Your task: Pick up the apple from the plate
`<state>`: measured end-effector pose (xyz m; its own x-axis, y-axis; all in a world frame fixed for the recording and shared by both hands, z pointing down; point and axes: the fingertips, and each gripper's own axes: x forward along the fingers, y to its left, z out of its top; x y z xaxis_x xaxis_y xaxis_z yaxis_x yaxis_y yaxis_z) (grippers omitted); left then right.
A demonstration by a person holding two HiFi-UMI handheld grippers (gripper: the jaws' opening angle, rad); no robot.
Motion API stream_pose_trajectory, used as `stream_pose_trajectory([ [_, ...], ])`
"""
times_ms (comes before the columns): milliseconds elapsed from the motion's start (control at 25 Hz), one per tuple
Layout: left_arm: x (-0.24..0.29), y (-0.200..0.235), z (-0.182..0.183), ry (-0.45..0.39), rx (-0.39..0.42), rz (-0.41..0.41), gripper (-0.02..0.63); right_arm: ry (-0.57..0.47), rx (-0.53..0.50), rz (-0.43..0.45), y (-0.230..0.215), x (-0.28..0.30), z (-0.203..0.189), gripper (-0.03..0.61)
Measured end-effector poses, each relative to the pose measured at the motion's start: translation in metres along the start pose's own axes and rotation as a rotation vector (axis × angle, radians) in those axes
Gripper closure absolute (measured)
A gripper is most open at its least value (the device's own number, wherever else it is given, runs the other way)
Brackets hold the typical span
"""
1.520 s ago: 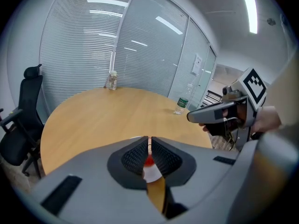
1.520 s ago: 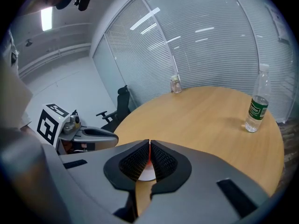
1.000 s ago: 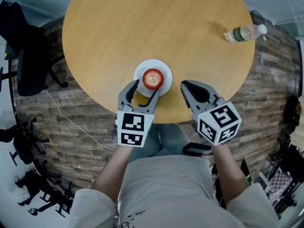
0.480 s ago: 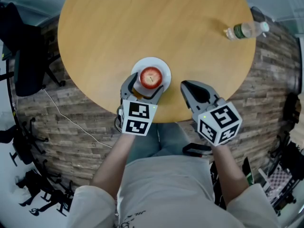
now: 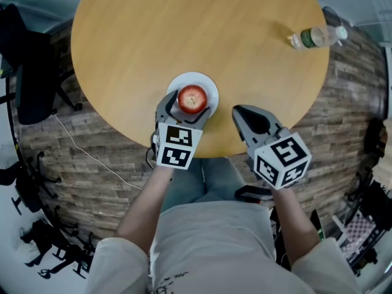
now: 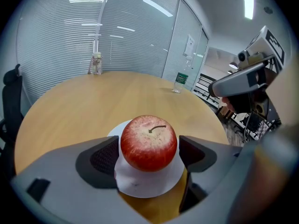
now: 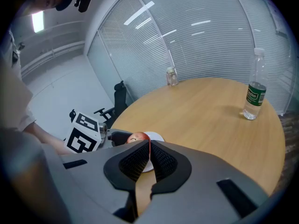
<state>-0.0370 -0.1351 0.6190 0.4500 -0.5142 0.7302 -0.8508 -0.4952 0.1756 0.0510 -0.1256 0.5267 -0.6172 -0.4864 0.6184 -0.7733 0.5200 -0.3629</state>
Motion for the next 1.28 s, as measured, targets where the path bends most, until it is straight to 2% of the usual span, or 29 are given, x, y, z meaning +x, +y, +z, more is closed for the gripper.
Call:
stream_pose_trajectory([
  [200,0.003,0.002,0.002,-0.003,0.010,0.020,0.229,0.006,0.000,-0.003,-0.001,-0.003,-0.002,0.548],
  [720,-0.009,-0.004,0.007,-0.028,0.035,0.042,0.233,-0.025,-0.003,-0.007,0.003,-0.014,0.000,0.548],
  [1000,-0.033,-0.012,0.019,-0.058,0.043,0.047,0.234,-0.059,-0.023,-0.007,0.011,-0.030,0.007,0.547],
  [1280,-0.071,-0.023,0.028,-0.099,0.017,0.032,0.234,-0.094,-0.047,-0.002,0.024,-0.049,0.013,0.548],
])
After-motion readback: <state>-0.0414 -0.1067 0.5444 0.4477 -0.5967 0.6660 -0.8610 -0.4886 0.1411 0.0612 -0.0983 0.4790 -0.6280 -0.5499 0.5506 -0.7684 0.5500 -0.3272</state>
